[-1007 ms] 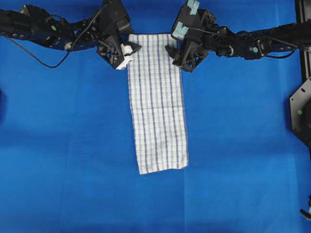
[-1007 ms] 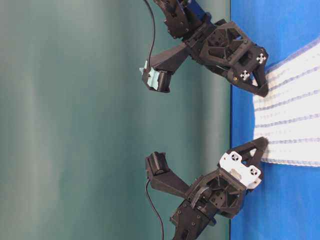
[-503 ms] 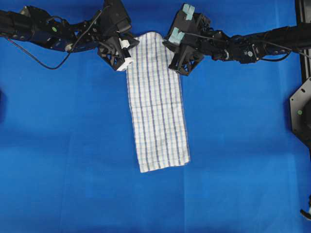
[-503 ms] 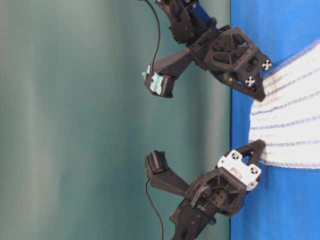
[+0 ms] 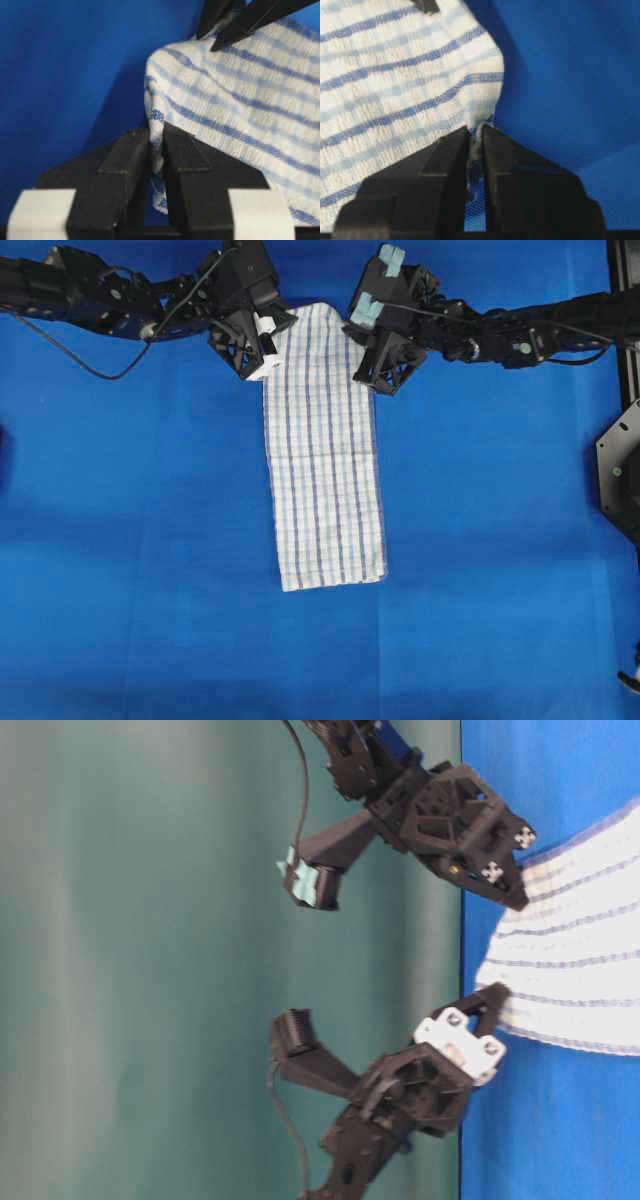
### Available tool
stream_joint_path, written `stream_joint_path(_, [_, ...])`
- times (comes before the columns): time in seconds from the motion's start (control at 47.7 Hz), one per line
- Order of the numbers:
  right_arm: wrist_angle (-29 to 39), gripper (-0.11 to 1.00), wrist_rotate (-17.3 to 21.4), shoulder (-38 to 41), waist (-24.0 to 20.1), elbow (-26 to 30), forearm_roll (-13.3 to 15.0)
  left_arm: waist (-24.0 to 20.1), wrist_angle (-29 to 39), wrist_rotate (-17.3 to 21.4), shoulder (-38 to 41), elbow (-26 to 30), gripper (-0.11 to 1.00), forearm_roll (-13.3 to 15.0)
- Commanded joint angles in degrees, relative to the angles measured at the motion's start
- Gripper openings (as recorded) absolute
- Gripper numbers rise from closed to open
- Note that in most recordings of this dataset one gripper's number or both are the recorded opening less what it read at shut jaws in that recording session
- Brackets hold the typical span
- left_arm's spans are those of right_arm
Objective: Fold the blue towel.
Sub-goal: 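Grasp the top corners of the vertical strip with both grippers, then pull the top end down over the strip's lower half with both grippers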
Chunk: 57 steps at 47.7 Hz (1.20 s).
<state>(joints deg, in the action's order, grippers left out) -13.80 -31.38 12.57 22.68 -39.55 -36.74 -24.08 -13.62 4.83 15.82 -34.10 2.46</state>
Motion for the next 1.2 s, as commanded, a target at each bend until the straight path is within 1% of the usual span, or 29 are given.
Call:
stream_joint_path(0.0, [-0.18, 0.0, 0.18, -3.69, -0.18, -0.18, 0.0, 0.18, 1.41, 0.18, -4.75, 0.88, 0.05, -0.09])
stream_joint_path(0.105, [0.0, 0.0, 0.26, -6.24, -0.62, -1.23, 0.0, 0.7, 4.31, 0.26, -8.09, 0.53, 0.05, -0.09])
stream_joint_path(0.336, [0.0, 0.0, 0.53, -12.04, -2.99, -3.87, -0.26, 4.04, 8.88, 0.7, -13.8, 0.44, 0.05, -0.09])
stream_joint_path(0.461, [0.0, 0.0, 0.53, -15.82, -4.92, -5.54, -1.23, 6.42, 10.28, 0.7, -15.12, 0.53, 0.05, -0.09])
stream_joint_path(0.65, [-0.26, 0.0, 0.53, -20.74, -8.26, -8.44, -1.85, 9.58, 10.81, 0.7, -15.56, 0.44, 0.05, -0.09])
stream_joint_path(0.86, [-0.09, 0.0, 0.53, -21.36, -8.96, -8.96, -2.37, 9.84, 10.81, 0.62, -15.56, 0.53, 0.05, -0.09])
stream_joint_path(0.965, [0.0, 0.0, 0.53, -21.36, -9.58, -8.96, -2.55, 10.81, 10.81, 0.18, -15.64, 0.35, 0.05, 0.0])
stream_joint_path(1.112, [0.0, 0.0, 0.53, -21.8, -12.57, -9.58, -3.87, 13.97, 11.34, 0.09, -16.26, 0.0, 0.05, 0.0])
stream_joint_path(1.174, [0.0, 0.0, 0.53, -22.32, -14.15, -10.11, -4.57, 16.26, 11.95, -0.18, -16.87, -0.35, 0.05, 0.26])
